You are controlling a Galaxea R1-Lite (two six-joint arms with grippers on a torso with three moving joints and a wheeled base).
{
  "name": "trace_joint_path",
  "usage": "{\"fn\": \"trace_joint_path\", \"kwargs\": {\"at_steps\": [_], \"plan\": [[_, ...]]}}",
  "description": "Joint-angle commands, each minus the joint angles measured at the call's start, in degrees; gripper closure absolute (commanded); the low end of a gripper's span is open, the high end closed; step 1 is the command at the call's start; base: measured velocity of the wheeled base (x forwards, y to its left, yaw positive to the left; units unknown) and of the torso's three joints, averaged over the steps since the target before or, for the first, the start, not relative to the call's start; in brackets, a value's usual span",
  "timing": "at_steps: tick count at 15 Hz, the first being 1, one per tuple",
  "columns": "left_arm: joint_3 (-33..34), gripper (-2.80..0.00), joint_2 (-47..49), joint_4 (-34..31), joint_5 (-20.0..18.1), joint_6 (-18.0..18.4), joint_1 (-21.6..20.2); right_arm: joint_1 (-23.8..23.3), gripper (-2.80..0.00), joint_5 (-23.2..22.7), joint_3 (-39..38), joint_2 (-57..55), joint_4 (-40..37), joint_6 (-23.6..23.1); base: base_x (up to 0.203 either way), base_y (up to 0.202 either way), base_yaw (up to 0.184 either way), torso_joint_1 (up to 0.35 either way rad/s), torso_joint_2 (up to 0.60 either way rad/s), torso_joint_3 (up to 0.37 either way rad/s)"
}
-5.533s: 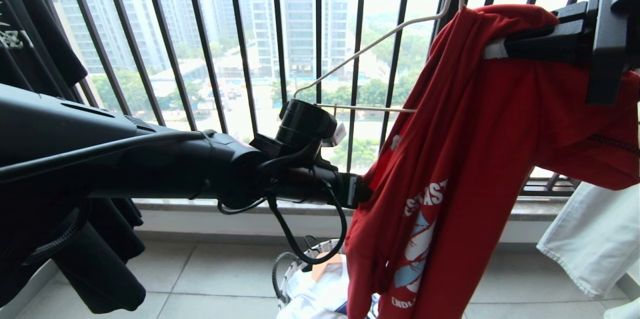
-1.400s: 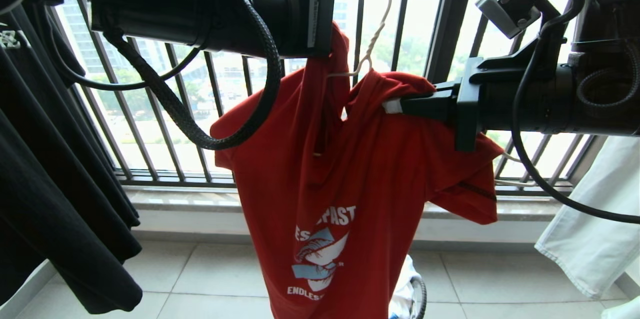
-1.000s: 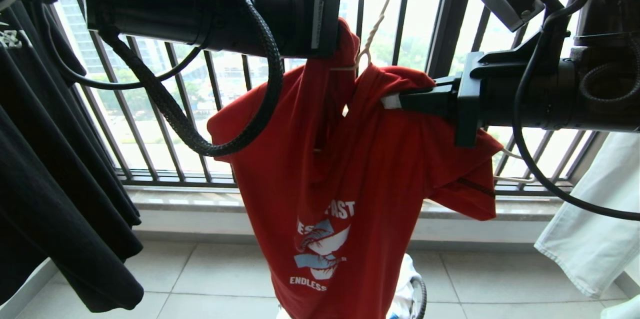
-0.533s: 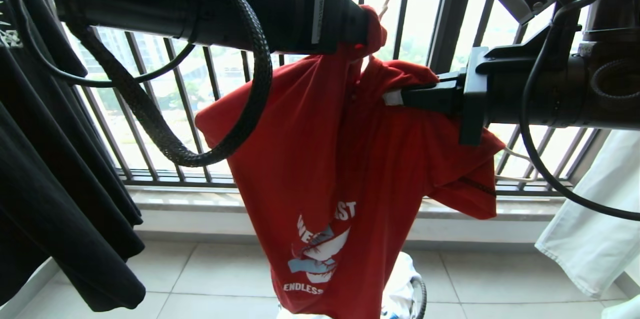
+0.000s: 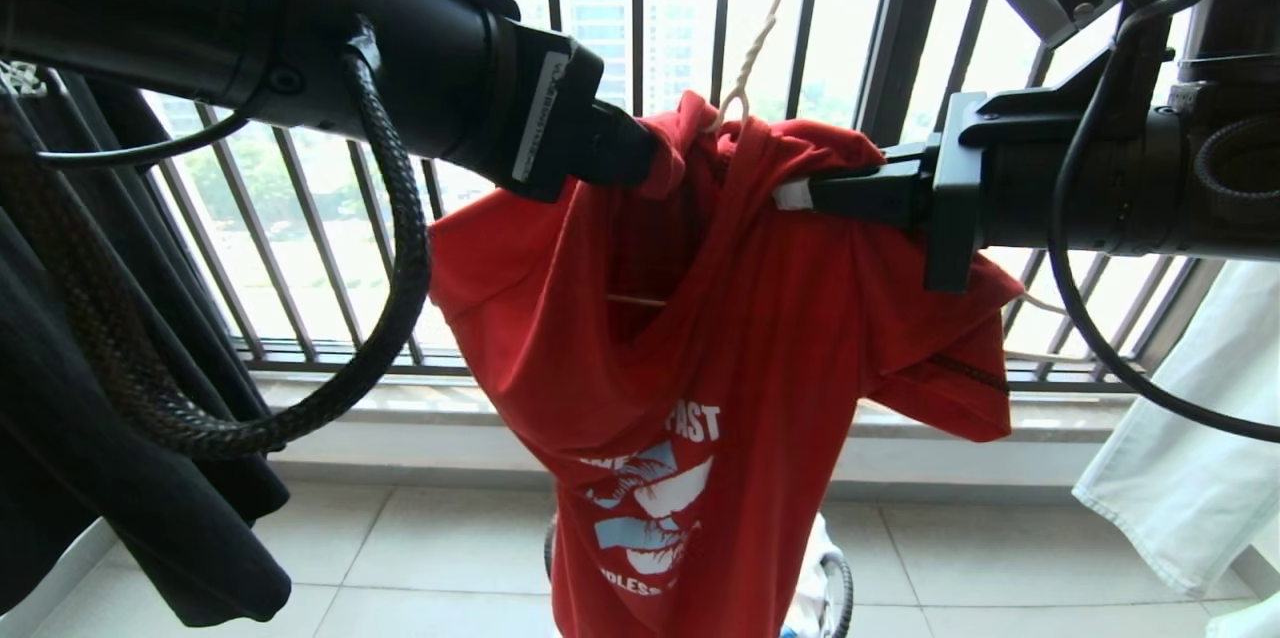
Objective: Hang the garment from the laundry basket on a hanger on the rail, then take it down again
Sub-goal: Hang the clothes on the clothes rack
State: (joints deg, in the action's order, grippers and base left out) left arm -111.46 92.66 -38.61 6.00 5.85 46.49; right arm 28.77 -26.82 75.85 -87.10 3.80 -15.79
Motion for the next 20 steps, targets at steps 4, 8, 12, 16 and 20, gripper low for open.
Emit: {"fn": "trace_joint_path", "kwargs": {"at_steps": [4,8,12,16,20], "plan": [[0.11,-2.80,1.21,-0.26,13.46,3.40,2.29,0.03,0.00,0.89,-0.26,0.68,-0.38,-0.12,0.000,0.000,0.000,0.000,0.00,0.000],[0.10,-2.80,1.08,2.29,21.96,3.08,4.78,0.00,0.00,1.51,-0.50,2.76,-1.04,-0.10,0.000,0.000,0.000,0.000,0.00,0.000],[0.10,-2.80,-2.02,3.74,23.35,-1.69,10.36,-0.03,0.00,1.59,-0.53,3.78,-1.78,-0.03,0.000,0.000,0.000,0.000,0.00,0.000],[-0.71,-2.80,-0.85,4.76,26.16,0.38,11.47,0.06,0.00,1.59,-2.40,4.36,-1.80,-0.10,0.000,0.000,0.000,0.000,0.00,0.000],[-0.72,-2.80,-1.78,7.78,28.68,2.76,10.28,-0.03,0.00,1.68,-3.38,3.65,-1.62,-0.39,0.000,0.000,0.000,0.000,0.00,0.000]]}}
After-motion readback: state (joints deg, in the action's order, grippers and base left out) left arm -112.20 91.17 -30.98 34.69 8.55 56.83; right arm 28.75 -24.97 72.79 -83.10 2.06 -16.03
